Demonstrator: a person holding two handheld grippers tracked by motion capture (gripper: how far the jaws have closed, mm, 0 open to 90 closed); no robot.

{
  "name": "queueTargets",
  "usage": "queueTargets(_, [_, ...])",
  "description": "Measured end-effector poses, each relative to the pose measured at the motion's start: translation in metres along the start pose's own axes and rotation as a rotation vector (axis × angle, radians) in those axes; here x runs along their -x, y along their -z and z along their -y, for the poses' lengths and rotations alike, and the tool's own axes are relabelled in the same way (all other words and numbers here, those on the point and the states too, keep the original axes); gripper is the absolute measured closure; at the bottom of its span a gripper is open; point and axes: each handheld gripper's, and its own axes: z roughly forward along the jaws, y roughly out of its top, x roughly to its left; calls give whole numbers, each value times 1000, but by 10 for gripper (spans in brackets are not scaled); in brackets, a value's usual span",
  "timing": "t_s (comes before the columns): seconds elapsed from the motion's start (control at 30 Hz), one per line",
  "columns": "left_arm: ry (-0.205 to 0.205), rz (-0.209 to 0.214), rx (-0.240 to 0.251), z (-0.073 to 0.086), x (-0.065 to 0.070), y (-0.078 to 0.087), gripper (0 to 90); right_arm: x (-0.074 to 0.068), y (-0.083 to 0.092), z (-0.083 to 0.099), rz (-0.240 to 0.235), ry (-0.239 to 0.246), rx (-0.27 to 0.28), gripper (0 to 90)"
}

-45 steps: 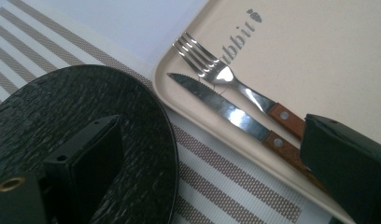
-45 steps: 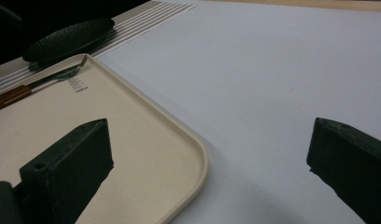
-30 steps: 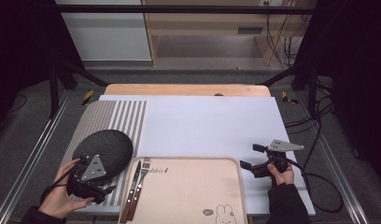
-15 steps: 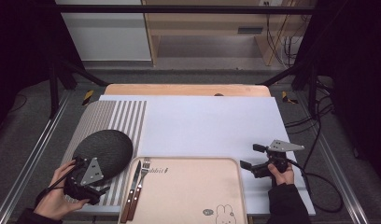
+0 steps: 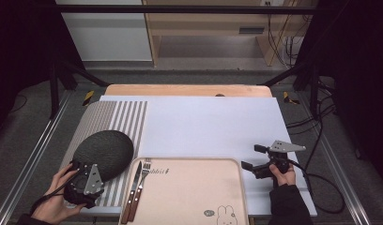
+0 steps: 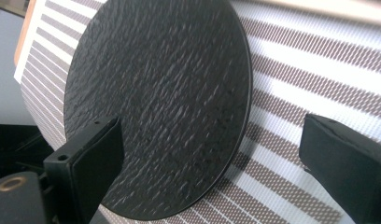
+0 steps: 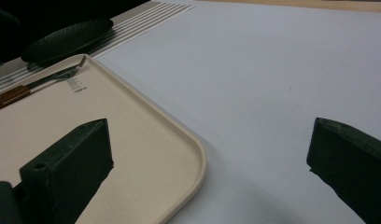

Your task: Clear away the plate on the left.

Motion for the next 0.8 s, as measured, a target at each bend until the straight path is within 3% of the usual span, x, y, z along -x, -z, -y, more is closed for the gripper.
queueTargets(0.37, [-73,-74,-36,1,5,-13,98,0,0,0,1,3,-1,4])
queueTargets(0.8, [-110,-163,-58,2,7,-27,156,0,0,0,2,2,-1,4])
